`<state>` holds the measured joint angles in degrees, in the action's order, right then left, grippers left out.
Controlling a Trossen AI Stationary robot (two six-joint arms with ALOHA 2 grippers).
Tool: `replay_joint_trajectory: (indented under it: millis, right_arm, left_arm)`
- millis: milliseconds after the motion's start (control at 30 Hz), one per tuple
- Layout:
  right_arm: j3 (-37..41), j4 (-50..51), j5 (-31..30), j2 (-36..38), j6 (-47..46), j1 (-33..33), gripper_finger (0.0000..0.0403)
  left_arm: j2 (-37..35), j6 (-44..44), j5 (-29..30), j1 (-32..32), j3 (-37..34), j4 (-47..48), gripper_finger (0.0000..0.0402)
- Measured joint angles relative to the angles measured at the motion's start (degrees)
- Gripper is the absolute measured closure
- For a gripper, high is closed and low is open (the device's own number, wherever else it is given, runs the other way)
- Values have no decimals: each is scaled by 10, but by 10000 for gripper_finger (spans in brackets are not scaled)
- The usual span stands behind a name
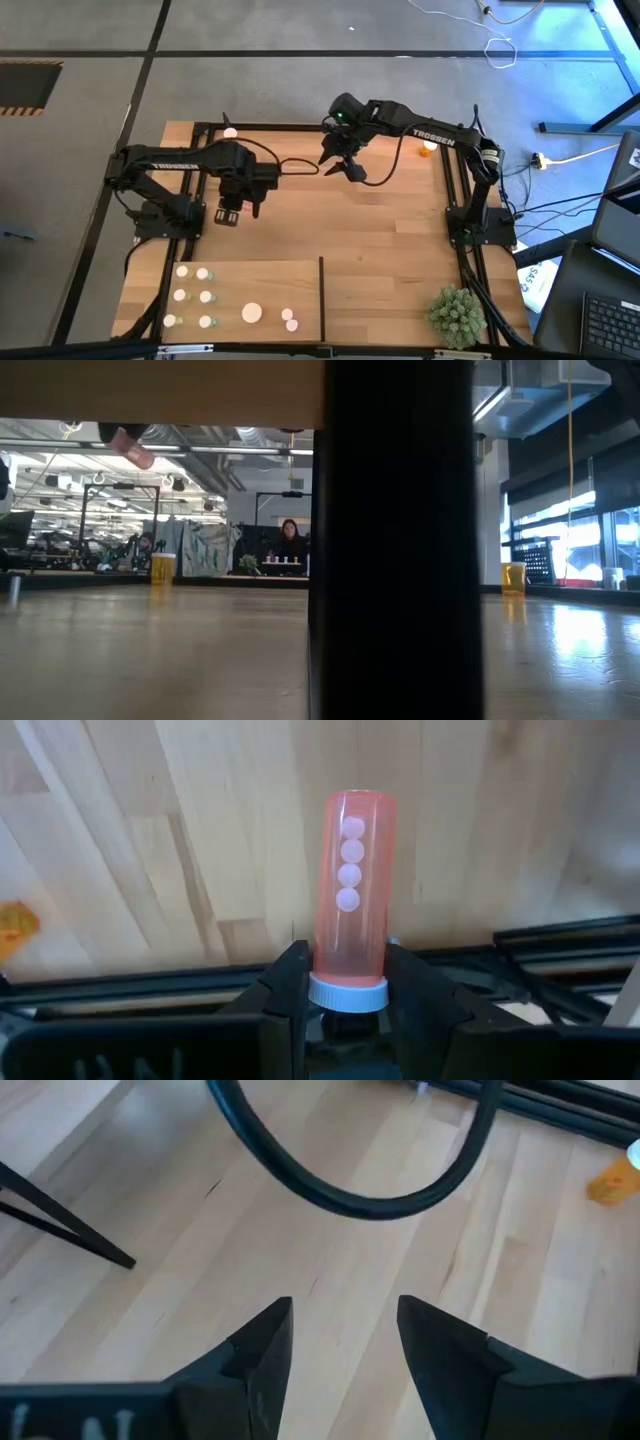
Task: Pick and place medicine bottles onto shelf by color
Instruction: Put the pink pill bottle on the shelf aligned with the other pink pill bottle
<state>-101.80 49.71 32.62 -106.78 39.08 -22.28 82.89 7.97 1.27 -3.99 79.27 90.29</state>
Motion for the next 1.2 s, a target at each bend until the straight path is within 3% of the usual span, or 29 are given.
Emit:
replay_joint_trajectory:
  millis: [600,700,767,900,967,1200]
  right_arm:
    - [0,-30,-1,0,-1,0,218]
    - [-2,-29,1,0,-72,3,218]
    - [-12,-7,24,0,-84,3,218]
    - [-15,17,146,20,-46,-4,218]
    - [-15,28,177,38,-31,-4,218]
    - [-15,68,105,107,-28,0,218]
  left_arm:
    - [31,-23,-23,0,77,-2,312]
    - [29,-29,-23,2,81,-2,312]
    - [30,-34,-22,5,80,-3,312]
    - [38,-34,-18,15,83,-1,312]
    - [48,-34,-11,20,91,-4,312]
    - [101,-7,-7,24,179,-2,312]
